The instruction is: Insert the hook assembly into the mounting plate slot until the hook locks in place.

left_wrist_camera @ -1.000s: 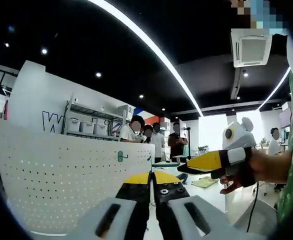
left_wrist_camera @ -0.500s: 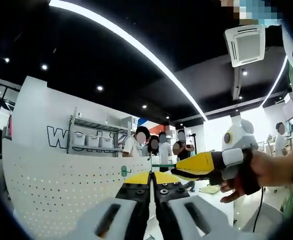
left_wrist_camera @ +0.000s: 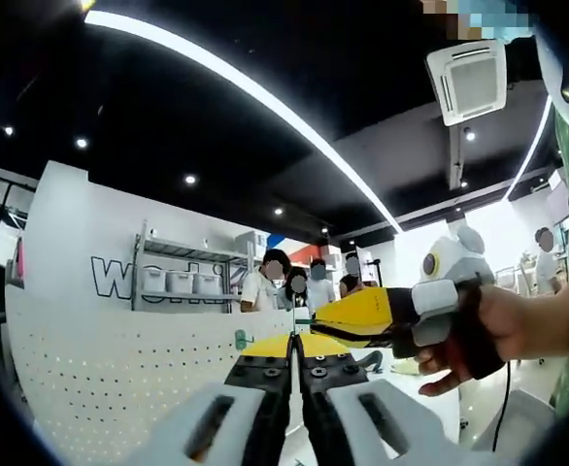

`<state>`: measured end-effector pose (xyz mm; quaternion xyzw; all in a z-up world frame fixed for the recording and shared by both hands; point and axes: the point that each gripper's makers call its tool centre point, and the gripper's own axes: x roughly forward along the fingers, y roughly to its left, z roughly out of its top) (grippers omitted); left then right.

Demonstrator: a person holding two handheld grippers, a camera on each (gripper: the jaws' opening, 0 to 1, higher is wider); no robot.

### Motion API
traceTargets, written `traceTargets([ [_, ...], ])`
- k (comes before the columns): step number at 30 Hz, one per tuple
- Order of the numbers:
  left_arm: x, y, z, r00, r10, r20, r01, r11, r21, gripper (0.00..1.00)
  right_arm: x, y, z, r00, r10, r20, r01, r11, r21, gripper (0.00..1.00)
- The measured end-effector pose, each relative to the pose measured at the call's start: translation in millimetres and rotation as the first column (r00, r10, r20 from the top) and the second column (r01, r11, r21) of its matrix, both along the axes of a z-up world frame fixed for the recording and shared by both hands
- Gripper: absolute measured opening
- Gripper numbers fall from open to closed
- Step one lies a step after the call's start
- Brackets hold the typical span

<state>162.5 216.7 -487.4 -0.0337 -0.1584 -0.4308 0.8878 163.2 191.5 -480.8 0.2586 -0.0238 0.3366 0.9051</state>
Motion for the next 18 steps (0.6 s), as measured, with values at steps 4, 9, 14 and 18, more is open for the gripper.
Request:
traceTargets([
  [4, -3.4, -2, 1.4, 1.000, -0.004, 0.015, 0.004, 1.000, 0.010, 0.02, 1, -2, 0.4, 1.000, -0.005, 0.000, 0.005, 1.000, 0.003, 0.05],
  [9, -5.7, -4, 2.2, 1.000, -0.003, 0.029, 0.002, 1.000, 0.025, 0.02, 0, -3, 1.4, 1.000, -0.005, -0.002, 0.006, 1.000, 0.013, 0.03],
  [14, -8.7, -6, 2.4, 0.999, -0.007, 0.039, 0.005, 0.999, 0.038, 0.02, -2, -3, 1.3, 1.000, -0.007, -0.001, 0.007, 1.000, 0.015, 0.03],
  [18, -12.5, -7, 3.7, 0.998, -0.013, 0.057, 0.009, 0.998, 0.055, 0.02, -4, -4, 1.7, 1.000, -0.002, -0.003, 0.002, 1.000, 0.023, 0.03],
])
